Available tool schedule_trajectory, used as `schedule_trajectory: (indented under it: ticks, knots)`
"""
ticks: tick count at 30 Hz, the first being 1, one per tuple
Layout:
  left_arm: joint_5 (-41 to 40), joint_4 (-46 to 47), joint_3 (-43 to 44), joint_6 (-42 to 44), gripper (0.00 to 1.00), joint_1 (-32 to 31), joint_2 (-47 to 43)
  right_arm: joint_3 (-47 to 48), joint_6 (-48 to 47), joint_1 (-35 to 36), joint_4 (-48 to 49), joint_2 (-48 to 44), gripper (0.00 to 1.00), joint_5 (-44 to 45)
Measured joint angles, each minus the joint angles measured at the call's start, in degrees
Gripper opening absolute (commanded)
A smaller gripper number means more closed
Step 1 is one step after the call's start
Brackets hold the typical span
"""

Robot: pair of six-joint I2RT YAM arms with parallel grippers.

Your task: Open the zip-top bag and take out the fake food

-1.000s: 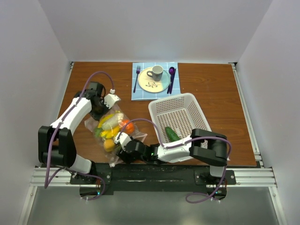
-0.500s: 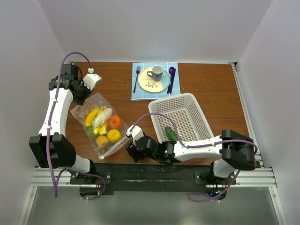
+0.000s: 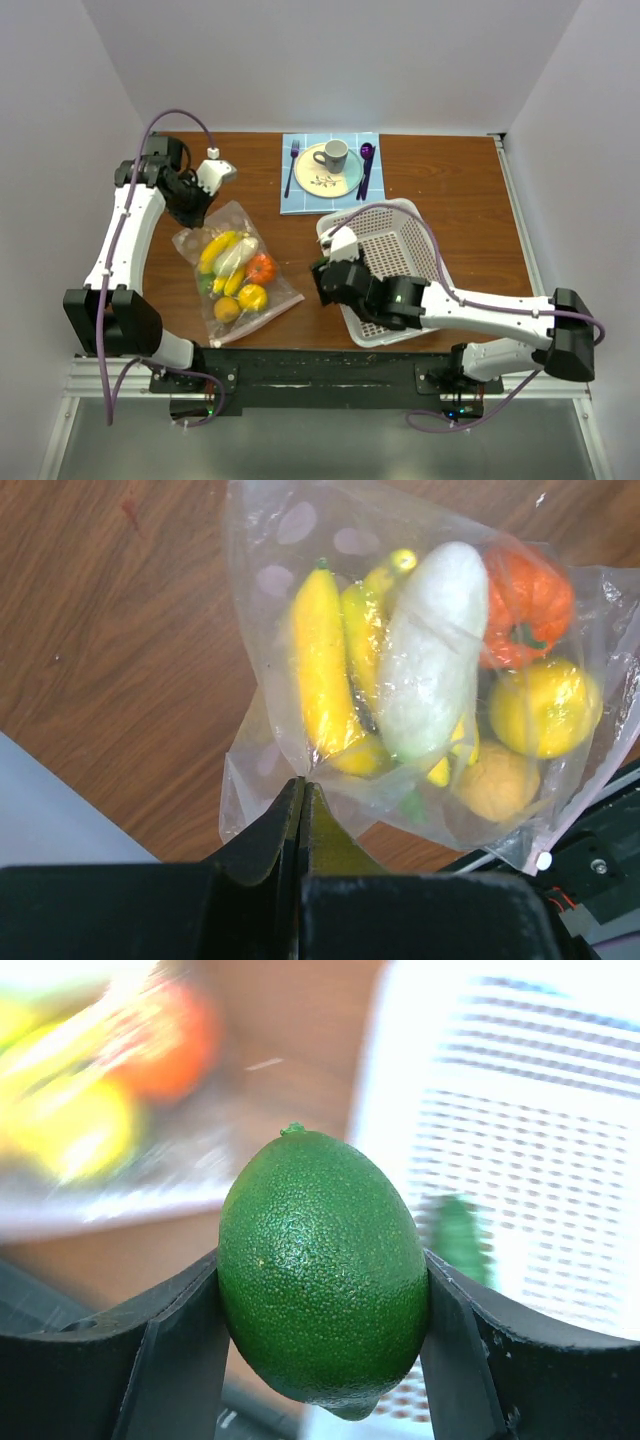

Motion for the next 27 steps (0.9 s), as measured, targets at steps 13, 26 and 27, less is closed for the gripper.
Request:
schedule_trajectory:
  ticks: [13, 26, 27]
  knots:
    - [-7.50, 2.58, -9.05, -0.42, 0.00, -0.07, -5.88, -0.09, 5.90, -10.82, -13.20, 7.28, 0.99, 8.07]
    - [-20.39, 12.63, -26.58, 2.10, 0.00, -0.28, -9.01, -3.10, -11.17, 6.10, 7.06, -0.83, 0.41, -3.76]
    - [-21.16, 13.46, -28.17, 2.08, 0.00, -0.66, -8.87, -3.58, -11.89, 7.28, 8.90, 0.22, 0.35, -5.11]
